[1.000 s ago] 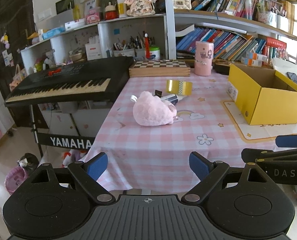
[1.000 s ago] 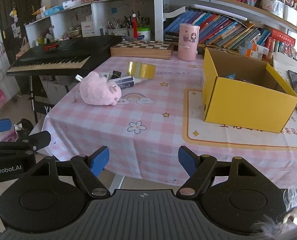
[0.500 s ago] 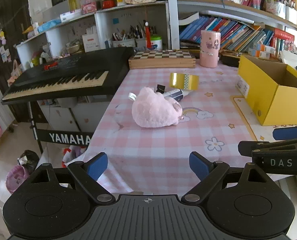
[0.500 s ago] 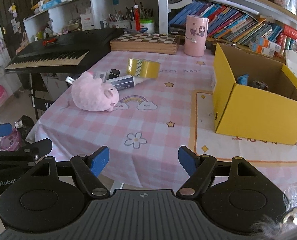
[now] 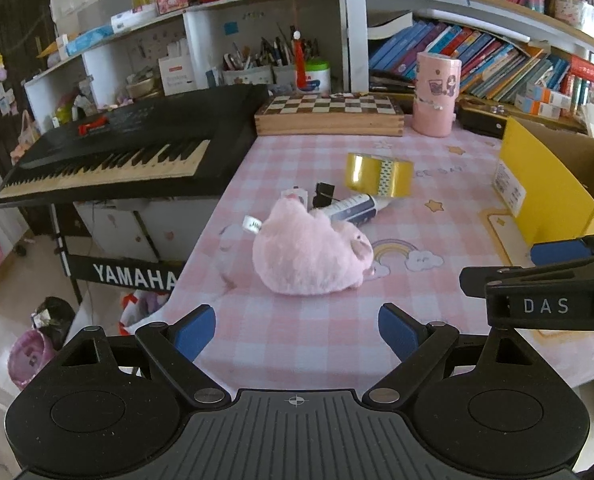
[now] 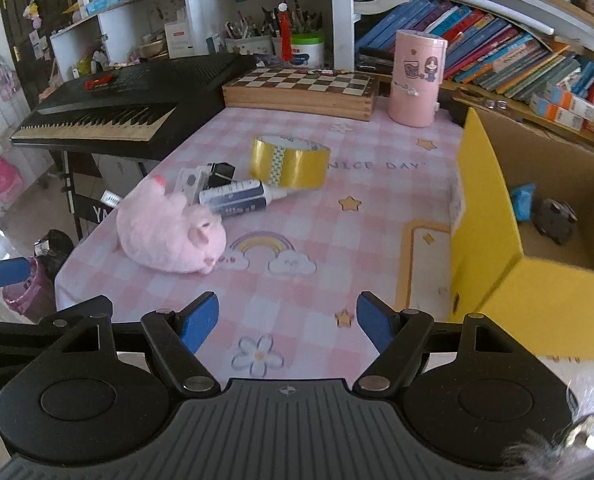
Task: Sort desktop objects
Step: 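Reach the left tool to the pink plush while the right tool reaches the yellow tape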
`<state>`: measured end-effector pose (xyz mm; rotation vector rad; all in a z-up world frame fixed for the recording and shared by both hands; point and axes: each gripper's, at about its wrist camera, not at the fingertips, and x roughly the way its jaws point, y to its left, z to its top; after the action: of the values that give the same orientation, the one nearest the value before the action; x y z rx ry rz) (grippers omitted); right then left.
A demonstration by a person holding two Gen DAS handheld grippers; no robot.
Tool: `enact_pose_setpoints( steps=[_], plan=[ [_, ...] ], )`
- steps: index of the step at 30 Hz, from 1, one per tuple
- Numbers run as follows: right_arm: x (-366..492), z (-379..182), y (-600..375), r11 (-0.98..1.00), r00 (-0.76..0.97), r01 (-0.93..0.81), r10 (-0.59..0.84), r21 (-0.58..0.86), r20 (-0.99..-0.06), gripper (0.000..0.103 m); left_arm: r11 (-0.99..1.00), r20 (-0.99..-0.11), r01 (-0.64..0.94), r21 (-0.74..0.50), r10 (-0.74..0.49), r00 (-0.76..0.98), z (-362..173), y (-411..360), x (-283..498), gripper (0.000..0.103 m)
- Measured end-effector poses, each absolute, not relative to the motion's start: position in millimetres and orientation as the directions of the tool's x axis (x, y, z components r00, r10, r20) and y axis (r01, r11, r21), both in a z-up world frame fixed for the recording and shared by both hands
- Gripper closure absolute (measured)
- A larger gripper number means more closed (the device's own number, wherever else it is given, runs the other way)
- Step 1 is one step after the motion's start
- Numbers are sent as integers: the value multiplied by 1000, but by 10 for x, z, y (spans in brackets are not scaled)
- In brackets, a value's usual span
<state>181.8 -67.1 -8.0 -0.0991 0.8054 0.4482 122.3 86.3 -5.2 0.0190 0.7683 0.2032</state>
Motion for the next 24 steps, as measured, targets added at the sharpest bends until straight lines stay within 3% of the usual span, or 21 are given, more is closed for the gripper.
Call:
enact_pose_setpoints(
  steps=[7, 16, 24],
  plan=[
    [2251, -70, -606, 887, 597, -450, 383, 100, -705, 28, 987, -715, -159, 37, 137, 685, -115, 898, 1615, 9],
    [2801, -143, -567, 885, 575, -443, 406, 147, -711, 26, 978, -748, -206, 30, 159, 645, -247, 965, 2089, 8],
    [3160, -218, -499, 888, 566, -427, 410, 171, -715, 13, 958, -792, -282, -52, 132, 596, -435, 1164, 2369, 5]
  ],
)
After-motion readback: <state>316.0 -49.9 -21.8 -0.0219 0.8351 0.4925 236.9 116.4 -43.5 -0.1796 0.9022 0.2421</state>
